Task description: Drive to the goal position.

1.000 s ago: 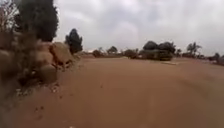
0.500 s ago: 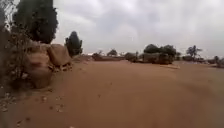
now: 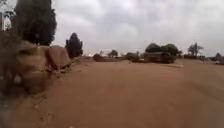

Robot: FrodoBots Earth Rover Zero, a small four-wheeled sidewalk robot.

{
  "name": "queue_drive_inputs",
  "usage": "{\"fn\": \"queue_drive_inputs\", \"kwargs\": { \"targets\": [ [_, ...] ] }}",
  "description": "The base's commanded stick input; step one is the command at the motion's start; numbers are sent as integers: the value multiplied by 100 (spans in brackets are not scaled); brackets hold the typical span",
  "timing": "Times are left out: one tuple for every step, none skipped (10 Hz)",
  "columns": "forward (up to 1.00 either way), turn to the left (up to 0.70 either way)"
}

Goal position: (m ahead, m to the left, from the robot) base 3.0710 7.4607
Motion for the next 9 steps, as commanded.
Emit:
{"fn": "queue_drive_inputs", "kwargs": {
  "targets": [
    [50, 0],
    [50, 0],
    [50, 0],
    [50, 0],
    [50, 0],
    [50, 0],
    [50, 0],
    [50, 0],
    [50, 0]
  ]
}}
